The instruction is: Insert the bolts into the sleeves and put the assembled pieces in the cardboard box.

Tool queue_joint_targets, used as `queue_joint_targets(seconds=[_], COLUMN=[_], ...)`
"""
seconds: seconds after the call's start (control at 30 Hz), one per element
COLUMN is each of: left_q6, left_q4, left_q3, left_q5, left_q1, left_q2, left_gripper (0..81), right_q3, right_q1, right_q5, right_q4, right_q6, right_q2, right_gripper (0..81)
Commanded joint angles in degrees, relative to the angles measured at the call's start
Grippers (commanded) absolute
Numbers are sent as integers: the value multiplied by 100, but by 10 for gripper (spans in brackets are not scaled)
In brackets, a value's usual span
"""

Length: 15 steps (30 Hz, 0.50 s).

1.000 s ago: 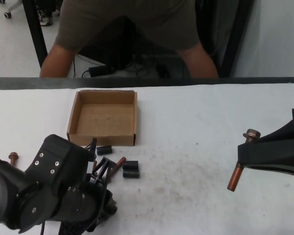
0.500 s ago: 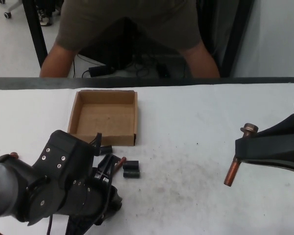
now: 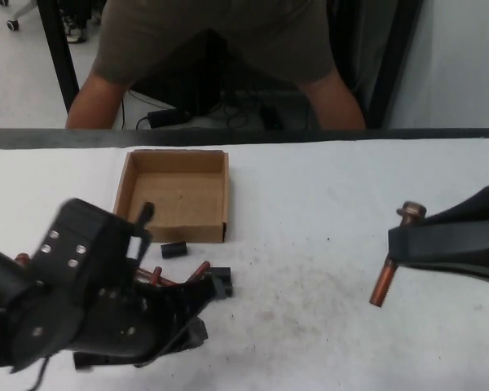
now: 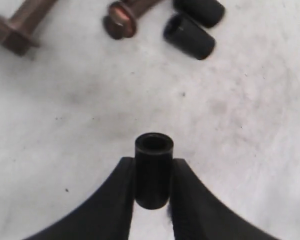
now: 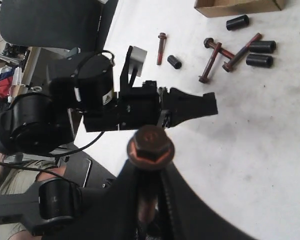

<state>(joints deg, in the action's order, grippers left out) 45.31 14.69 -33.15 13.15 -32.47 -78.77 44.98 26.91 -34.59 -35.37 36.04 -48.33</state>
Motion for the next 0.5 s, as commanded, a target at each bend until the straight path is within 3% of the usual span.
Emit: queue_joint_targets(seconds=[0.0,0.23,0.33,0.47], left_q6=[-1681,-3786,-4233,-4498], left_q4=[785,1981,1952,1937], left_q3=[-15,32,32,32], left_q5=[170,647,1278,1529], left_q1=[-24,-8,-9,-9], left_q2=[645,2508,3277,3935], left_gripper=[8,8,8,8], right_q3=[16,16,16,16], right_q1=[14,300,556,925], right_q5=[-71,-93,-27,297], right_q4=[317,775,1023,1632], right_q6=[-98,3,187,631], right_q2=[48,-86,-187,-448], right_gripper=[0,2,2,2])
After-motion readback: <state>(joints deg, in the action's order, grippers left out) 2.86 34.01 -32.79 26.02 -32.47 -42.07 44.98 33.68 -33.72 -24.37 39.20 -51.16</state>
